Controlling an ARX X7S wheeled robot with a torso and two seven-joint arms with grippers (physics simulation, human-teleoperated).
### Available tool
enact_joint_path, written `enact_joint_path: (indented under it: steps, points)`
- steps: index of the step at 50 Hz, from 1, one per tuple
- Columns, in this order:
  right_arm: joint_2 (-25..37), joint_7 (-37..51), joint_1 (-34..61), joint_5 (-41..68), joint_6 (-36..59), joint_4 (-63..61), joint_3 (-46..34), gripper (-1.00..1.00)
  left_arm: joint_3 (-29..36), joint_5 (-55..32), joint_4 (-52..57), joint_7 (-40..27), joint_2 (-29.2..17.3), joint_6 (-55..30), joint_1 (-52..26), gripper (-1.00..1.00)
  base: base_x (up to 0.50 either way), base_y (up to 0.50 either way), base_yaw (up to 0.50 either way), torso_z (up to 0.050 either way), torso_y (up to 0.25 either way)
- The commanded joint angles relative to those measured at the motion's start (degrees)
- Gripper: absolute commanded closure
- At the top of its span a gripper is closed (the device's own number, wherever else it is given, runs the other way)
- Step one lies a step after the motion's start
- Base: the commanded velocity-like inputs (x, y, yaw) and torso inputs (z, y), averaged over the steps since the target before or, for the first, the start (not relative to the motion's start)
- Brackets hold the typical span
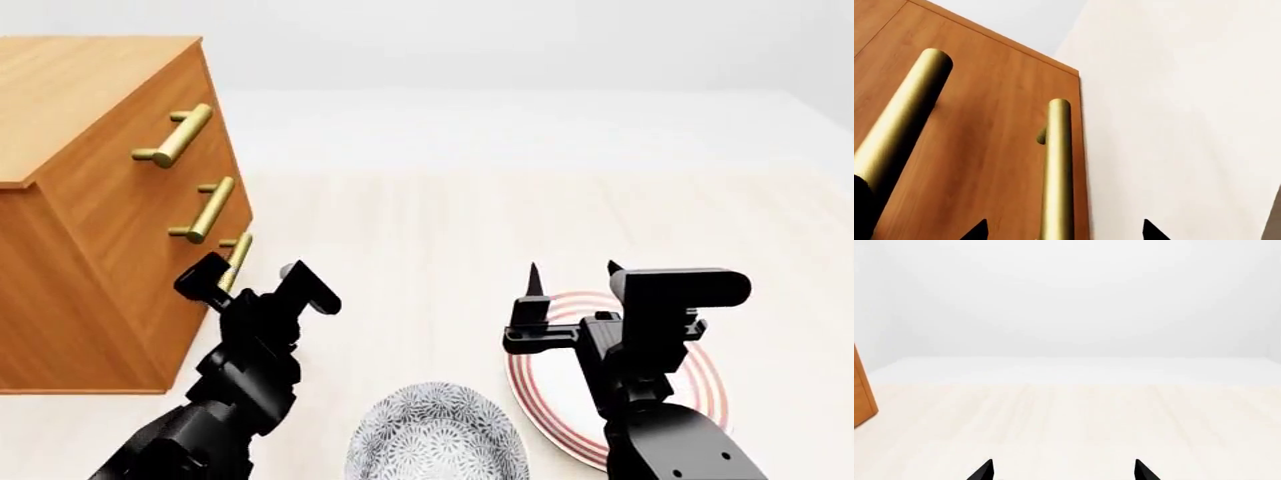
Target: Open the bottom drawer of the cabinet.
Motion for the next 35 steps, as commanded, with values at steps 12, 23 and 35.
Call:
enact_joint_path:
  steps: [12, 23, 35]
  points:
    - [0.2, 0.2, -0.4, 0.6, -0.9, 0.5, -0.4, -1.00, 2.6, -4.1, -3.0, -1.4, -1.1, -3.8, -1.5, -1.00, 0.00, 0.00, 0.00, 0.000, 0.000]
    - [0.3, 0.2, -0.4, 0.8, -1.4, 1.2, -0.8, -1.00, 3.4, -4.4, -3.0, -2.1, -1.2, -2.9, -1.4, 1.00, 0.00, 0.00, 0.00, 0.000, 0.000]
    - [0.4, 0.3, -0.5, 0.9, -2.0, 1.8, -1.3, -1.00, 3.9, -4.6, -3.0, -2.5, -1.1, -2.3, -1.4, 1.00, 0.00, 0.00, 0.00, 0.000, 0.000]
